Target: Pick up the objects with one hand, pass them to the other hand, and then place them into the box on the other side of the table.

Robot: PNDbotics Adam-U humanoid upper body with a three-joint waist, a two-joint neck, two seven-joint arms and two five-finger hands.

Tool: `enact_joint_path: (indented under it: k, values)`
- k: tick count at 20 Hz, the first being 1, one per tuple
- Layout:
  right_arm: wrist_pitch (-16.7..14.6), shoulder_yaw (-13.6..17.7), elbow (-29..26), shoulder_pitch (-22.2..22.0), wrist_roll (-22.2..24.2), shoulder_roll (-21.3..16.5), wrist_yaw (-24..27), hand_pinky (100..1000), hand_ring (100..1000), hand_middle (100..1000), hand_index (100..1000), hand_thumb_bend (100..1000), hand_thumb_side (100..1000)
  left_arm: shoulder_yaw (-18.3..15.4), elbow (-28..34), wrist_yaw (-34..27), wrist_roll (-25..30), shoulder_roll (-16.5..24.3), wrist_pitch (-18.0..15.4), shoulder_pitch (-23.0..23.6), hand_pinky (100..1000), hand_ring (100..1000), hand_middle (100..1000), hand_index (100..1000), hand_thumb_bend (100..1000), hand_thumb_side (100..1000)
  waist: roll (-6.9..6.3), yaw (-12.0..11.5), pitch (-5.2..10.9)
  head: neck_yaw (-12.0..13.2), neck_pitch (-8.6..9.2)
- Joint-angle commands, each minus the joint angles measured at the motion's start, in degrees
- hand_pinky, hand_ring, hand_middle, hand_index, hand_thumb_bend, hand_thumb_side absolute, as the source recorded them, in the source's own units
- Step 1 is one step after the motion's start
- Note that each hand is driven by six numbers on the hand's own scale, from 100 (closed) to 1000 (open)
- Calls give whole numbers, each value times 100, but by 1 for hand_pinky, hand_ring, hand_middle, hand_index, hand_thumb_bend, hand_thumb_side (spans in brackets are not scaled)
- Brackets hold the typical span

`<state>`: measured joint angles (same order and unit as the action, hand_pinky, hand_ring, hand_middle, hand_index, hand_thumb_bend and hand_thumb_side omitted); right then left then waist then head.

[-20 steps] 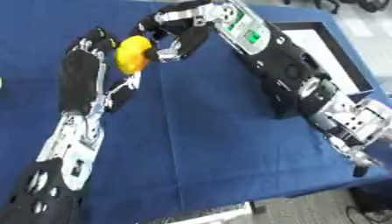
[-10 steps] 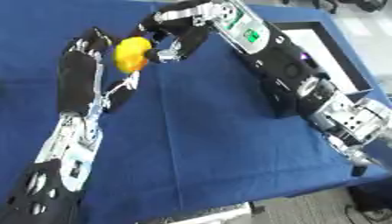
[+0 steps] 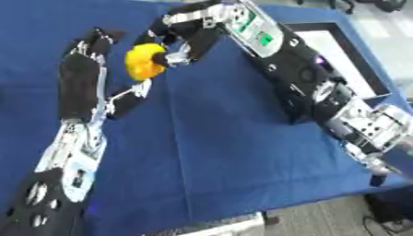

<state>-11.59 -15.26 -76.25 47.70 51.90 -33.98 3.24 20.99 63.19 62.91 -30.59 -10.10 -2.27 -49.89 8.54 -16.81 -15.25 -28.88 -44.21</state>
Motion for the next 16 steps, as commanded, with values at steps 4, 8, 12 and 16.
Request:
enact_joint_path:
  k: [4, 8, 12, 16]
  values:
    - [8, 29, -66, 59, 7, -105, 38, 678, 1000, 473, 689, 100, 395, -78, 48, 46, -73, 8, 32, -64, 710, 559, 579, 777, 516, 184, 7, 39, 49, -16, 10]
    - [4, 50, -49, 49, 7, -107, 29, 676, 1000, 471, 687, 100, 382, -76, 31, 47, -110, 16, 65, -62, 710, 559, 579, 775, 503, 171, 5, 71, 53, -6, 10]
    - [-24, 64, -44, 41, 7, -110, 4, 675, 1000, 469, 690, 100, 329, -82, 16, 39, -127, 18, 108, -48, 709, 556, 575, 770, 446, 116, -3, 83, 51, -5, 10]
    - [-21, 93, -24, 32, 7, -98, 27, 674, 1000, 468, 696, 100, 280, -66, 0, 28, -120, 15, 121, -43, 709, 557, 575, 767, 448, 108, 0, 88, 63, -30, 10]
